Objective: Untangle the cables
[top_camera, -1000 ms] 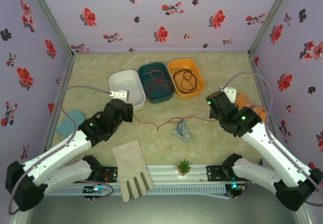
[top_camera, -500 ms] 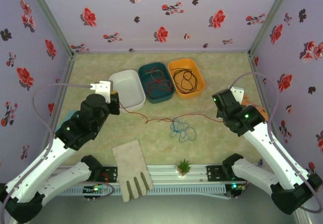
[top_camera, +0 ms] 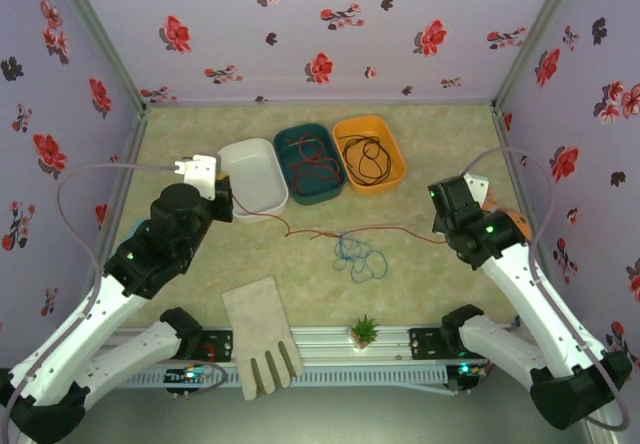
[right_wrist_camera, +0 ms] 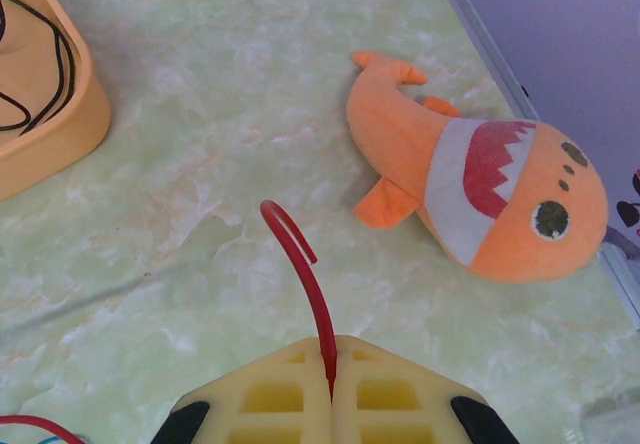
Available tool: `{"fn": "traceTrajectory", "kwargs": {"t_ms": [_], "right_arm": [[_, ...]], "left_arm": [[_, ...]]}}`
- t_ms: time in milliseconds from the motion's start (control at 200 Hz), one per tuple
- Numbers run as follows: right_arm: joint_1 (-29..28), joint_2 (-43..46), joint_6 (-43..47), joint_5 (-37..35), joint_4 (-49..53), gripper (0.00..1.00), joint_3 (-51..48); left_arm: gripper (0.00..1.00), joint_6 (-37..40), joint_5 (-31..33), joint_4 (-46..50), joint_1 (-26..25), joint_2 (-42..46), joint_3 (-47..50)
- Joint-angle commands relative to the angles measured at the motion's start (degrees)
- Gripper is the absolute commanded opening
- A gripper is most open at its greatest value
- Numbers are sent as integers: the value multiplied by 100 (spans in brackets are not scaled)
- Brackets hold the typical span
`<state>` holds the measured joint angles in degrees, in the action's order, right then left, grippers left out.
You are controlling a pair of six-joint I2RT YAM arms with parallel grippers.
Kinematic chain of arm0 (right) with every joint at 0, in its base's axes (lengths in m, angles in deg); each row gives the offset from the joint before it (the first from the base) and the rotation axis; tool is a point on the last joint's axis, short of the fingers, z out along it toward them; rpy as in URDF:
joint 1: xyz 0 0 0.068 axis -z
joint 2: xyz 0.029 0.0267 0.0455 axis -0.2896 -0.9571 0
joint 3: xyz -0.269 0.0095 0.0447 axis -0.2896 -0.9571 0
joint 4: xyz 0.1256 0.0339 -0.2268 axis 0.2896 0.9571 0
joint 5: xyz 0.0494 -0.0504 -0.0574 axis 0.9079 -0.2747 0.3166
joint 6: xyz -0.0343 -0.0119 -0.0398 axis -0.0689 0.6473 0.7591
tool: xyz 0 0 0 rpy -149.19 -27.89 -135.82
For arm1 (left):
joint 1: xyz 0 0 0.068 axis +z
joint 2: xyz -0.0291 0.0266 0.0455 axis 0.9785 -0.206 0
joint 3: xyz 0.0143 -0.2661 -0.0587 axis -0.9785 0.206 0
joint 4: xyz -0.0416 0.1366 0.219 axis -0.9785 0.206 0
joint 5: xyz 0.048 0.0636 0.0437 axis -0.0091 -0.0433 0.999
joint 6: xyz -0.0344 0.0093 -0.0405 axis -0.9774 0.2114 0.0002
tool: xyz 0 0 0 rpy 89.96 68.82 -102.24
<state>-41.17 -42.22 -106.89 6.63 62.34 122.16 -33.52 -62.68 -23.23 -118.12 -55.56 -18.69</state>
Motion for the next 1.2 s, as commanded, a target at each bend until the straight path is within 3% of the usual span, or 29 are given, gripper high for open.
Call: {"fn": "traceTrajectory", "kwargs": {"t_ms": [0,475,745,1030,1195], "right_arm": [[134,39,75,48,-148,0,-102],[1121,-6,214,164,-16,0,-227],[1282,2,328,397,-119,0,-113],[1267,229,654,1920,-489,0,270],[1073,216,729,2320,-487,0,890]], "left_arm": [[0,286,170,-473,103,77,-169],[0,441,481,-490,524,487,-169],[0,447,433,-485,579,537,-257],[0,364,-561,-543,582,366,-596],[0,425,-1380,-366,580,221,-1249]]}}
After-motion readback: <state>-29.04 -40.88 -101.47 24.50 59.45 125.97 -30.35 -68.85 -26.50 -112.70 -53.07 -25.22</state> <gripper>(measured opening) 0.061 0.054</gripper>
